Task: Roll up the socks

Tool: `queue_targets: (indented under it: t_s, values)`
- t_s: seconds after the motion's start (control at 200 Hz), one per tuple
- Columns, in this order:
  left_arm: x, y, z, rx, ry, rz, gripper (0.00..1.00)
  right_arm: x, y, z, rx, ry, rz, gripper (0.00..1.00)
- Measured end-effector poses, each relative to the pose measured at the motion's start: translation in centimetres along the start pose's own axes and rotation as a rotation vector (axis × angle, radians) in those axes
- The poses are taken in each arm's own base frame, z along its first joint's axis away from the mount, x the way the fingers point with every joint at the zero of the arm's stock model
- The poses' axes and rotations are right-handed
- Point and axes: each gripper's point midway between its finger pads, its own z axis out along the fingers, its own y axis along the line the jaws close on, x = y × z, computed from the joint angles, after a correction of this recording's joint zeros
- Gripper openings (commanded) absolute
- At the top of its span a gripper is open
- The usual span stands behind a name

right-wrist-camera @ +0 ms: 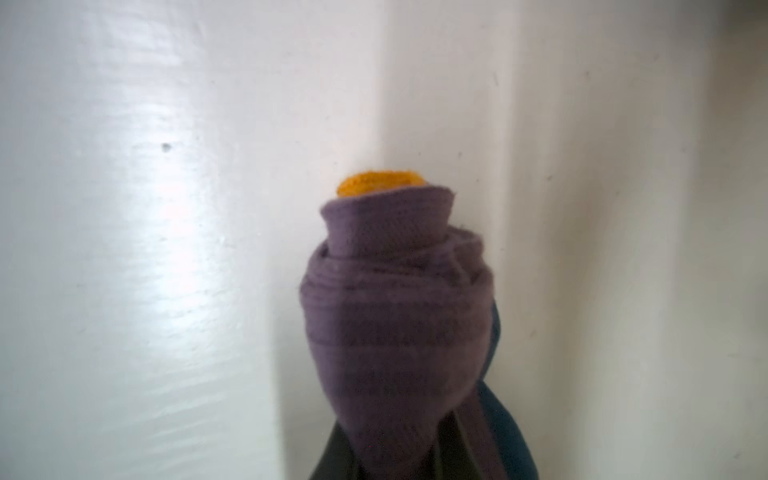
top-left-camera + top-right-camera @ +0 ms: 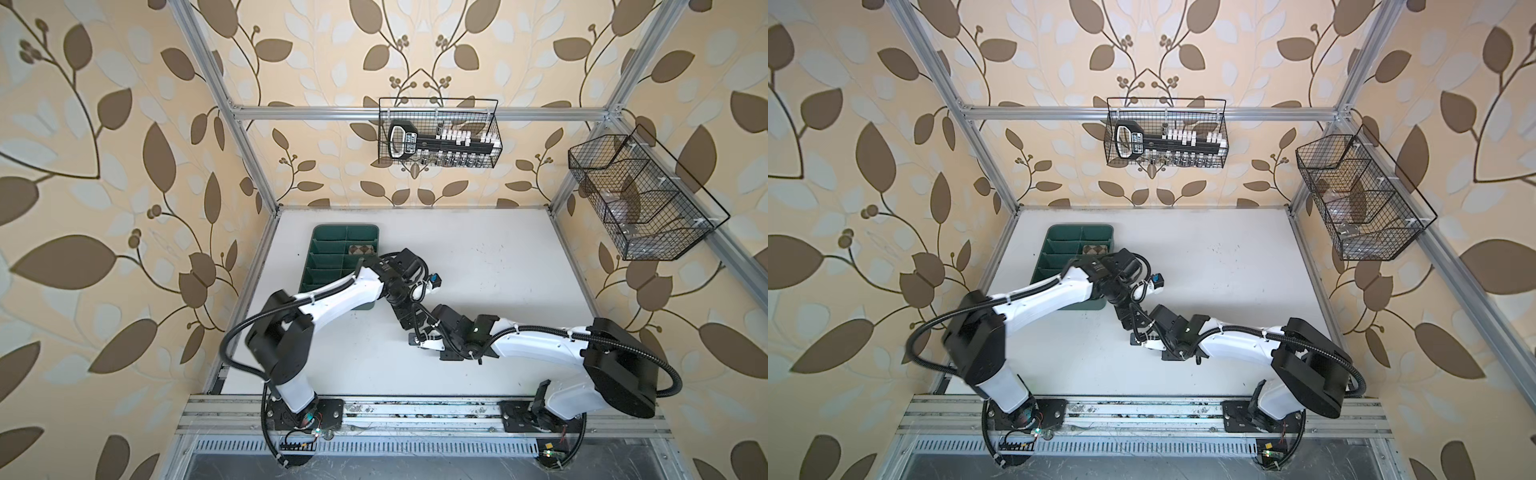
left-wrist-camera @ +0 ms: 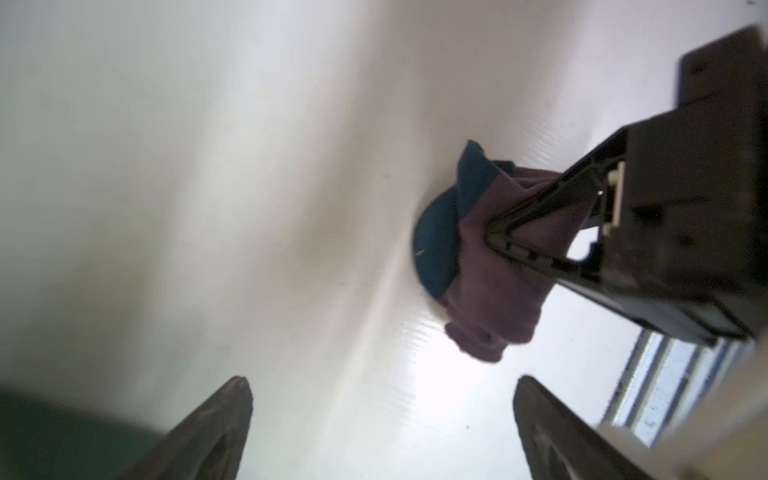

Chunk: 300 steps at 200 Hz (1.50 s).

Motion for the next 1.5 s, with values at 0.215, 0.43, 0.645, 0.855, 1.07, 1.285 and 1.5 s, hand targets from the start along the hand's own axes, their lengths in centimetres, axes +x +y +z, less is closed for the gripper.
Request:
queue_targets:
  t_s: [0.215,0.43,0.645,0.855,1.07,1.285,1.5]
  values:
    - [0.0,2.7,-12.7,-0.386,-0.351,-0.032,0.99,0.4,2.1,-0.7,-0.208,0.036,0.077,0.0]
    - [0.9,-2.0,-17.4,-0.282,-0.474,0.099,0.8,-0.1,1.9,-0.4,-0.454,0.044,0.18,0.0]
    - [2.3,-8.1,-12.2,-0.244,-0.241,0.445,0.81,-0.3,1.5,0.0,-0.674,0.048,0.264,0.0]
    - [4.6,-10.7,-3.1,-0.319,-0.046,0.678,0.8,-0.2,1.3,0.2,-0.775,0.032,0.32,0.0]
    - [3.1,-10.8,3.6,-0.37,-0.013,0.676,0.79,-0.2,1.2,0.2,-0.804,0.025,0.328,0.0]
    - [2.6,-10.1,7.5,-0.386,-0.014,0.616,0.65,-0.2,1.1,0.1,-0.801,0.021,0.321,0.0]
    - [3.1,-8.3,9.8,-0.374,0.01,0.518,0.13,-0.2,0.9,0.1,-0.767,0.014,0.302,0.0]
